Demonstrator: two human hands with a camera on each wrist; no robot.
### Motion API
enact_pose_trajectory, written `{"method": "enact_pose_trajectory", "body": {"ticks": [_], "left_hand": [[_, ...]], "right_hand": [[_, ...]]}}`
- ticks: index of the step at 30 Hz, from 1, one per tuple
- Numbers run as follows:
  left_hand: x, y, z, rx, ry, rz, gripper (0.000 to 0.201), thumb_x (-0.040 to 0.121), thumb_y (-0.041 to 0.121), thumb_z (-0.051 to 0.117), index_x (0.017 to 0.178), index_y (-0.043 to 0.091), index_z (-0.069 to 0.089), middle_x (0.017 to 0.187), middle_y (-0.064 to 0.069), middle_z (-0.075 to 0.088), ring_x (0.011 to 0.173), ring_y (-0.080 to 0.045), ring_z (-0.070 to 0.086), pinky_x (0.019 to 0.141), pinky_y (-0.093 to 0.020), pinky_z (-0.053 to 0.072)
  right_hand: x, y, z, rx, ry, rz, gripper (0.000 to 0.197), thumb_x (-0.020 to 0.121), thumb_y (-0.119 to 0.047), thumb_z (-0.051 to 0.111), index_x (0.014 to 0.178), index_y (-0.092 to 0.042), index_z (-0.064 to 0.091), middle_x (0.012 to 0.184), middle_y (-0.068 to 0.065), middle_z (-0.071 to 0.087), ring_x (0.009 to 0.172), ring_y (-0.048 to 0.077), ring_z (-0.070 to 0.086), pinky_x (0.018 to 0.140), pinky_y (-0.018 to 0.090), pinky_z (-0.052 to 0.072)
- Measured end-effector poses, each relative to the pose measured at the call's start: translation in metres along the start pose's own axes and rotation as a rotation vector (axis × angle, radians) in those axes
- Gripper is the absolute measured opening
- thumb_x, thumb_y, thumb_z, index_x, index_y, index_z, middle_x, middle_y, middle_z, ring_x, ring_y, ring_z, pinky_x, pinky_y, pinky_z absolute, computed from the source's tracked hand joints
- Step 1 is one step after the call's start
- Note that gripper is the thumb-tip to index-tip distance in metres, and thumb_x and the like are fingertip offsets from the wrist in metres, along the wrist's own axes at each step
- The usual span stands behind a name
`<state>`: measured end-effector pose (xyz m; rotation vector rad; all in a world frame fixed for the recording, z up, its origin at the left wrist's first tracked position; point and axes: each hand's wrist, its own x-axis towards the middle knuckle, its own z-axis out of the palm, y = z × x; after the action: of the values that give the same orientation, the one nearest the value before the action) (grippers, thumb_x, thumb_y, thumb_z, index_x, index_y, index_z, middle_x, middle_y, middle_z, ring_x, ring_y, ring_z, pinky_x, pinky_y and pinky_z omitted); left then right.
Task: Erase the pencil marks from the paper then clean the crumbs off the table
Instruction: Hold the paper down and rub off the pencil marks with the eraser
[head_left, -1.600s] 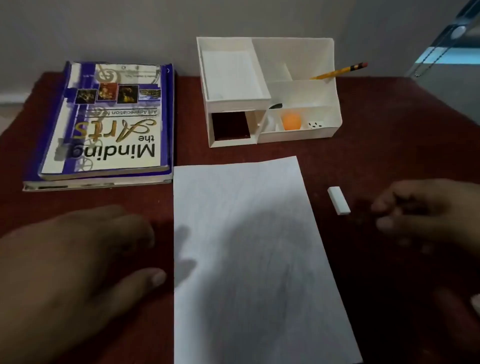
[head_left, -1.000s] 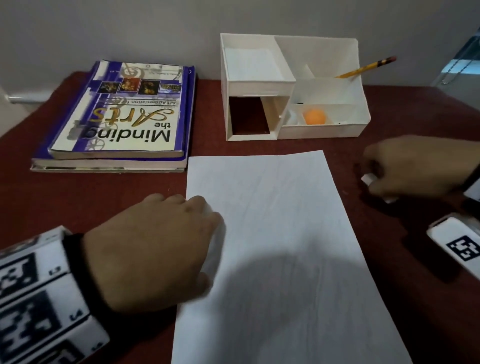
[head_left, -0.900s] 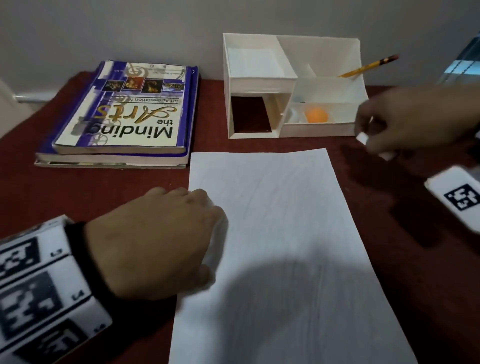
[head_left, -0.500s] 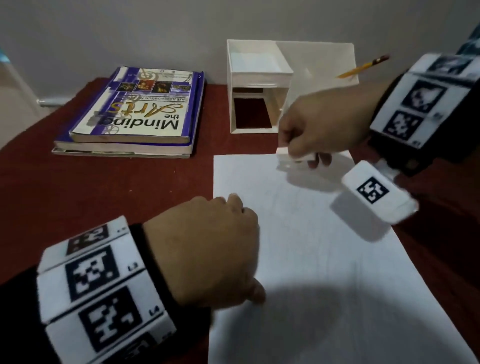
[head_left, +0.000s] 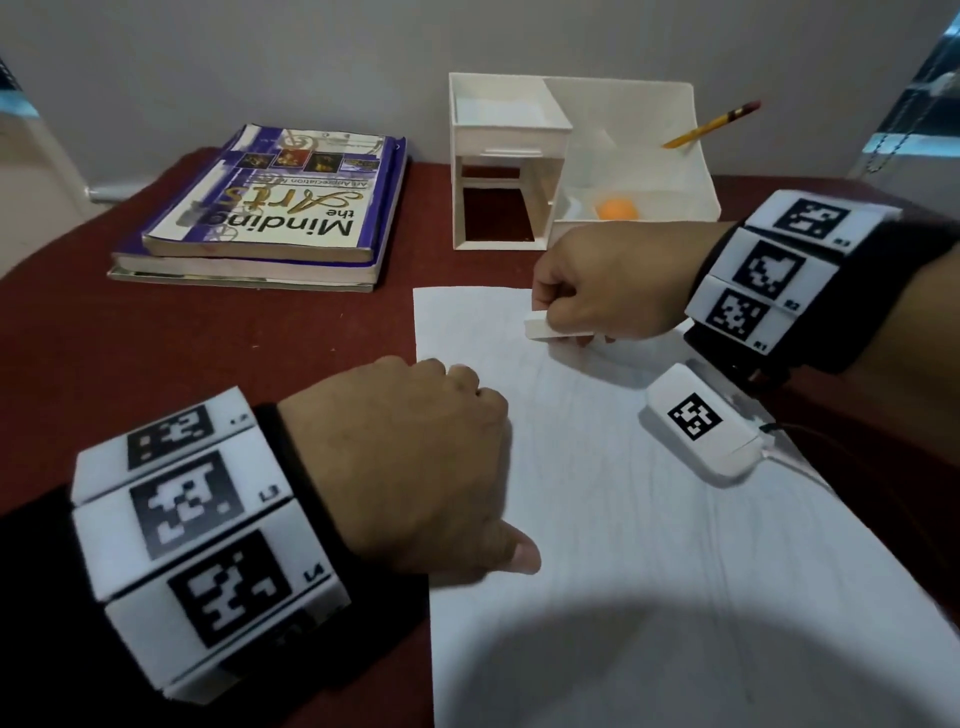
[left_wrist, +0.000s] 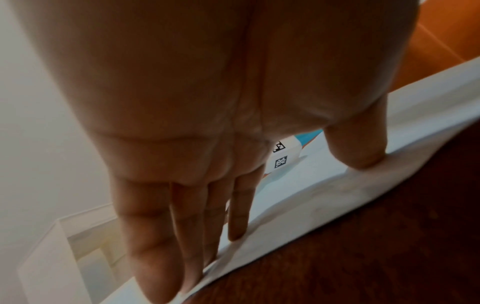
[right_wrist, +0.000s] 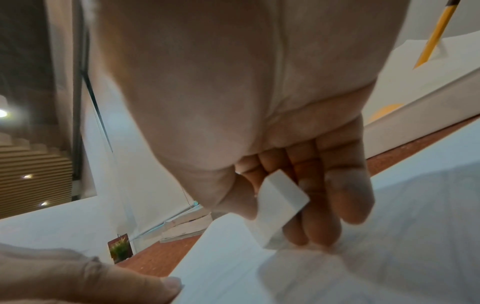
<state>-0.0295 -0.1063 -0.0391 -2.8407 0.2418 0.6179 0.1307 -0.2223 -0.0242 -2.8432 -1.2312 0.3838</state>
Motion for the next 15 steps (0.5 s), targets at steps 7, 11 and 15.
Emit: {"method": "enact_pose_trajectory", "body": {"ticks": [7, 11, 15], "left_hand": [[-0.003, 0.003, 0.003, 0.0, 0.022, 0.048, 0.093, 0.069, 0.093, 0.03, 0.134, 0.026, 0.038, 0.126, 0.004, 0.047, 0.11, -0.017, 0.047, 0.096, -0.039, 0.041], [-0.001, 0.004, 0.004, -0.007, 0.024, 0.081, 0.094, 0.074, 0.089, 0.033, 0.147, 0.03, 0.025, 0.147, 0.004, 0.037, 0.125, -0.021, 0.043, 0.104, -0.044, 0.039], [0.003, 0.006, 0.008, 0.044, 0.025, 0.119, 0.096, 0.077, 0.087, 0.032, 0.152, 0.029, 0.014, 0.155, -0.002, 0.029, 0.131, -0.026, 0.039, 0.106, -0.047, 0.037]], "right_hand": [[-0.007, 0.001, 0.009, -0.095, 0.049, -0.02, 0.017, 0.098, -0.028, 0.053, 0.097, -0.02, 0.068, 0.089, -0.005, 0.065, 0.084, 0.017, 0.059, 0.073, 0.03, 0.048], [-0.011, -0.002, 0.012, -0.029, 0.041, -0.095, 0.018, 0.098, -0.032, 0.055, 0.098, -0.021, 0.069, 0.089, -0.009, 0.065, 0.081, 0.01, 0.058, 0.071, 0.026, 0.047], [-0.004, 0.0, 0.014, -0.031, 0.065, -0.098, 0.016, 0.096, -0.032, 0.059, 0.09, -0.022, 0.069, 0.082, -0.009, 0.066, 0.076, 0.01, 0.06, 0.067, 0.026, 0.049]]}}
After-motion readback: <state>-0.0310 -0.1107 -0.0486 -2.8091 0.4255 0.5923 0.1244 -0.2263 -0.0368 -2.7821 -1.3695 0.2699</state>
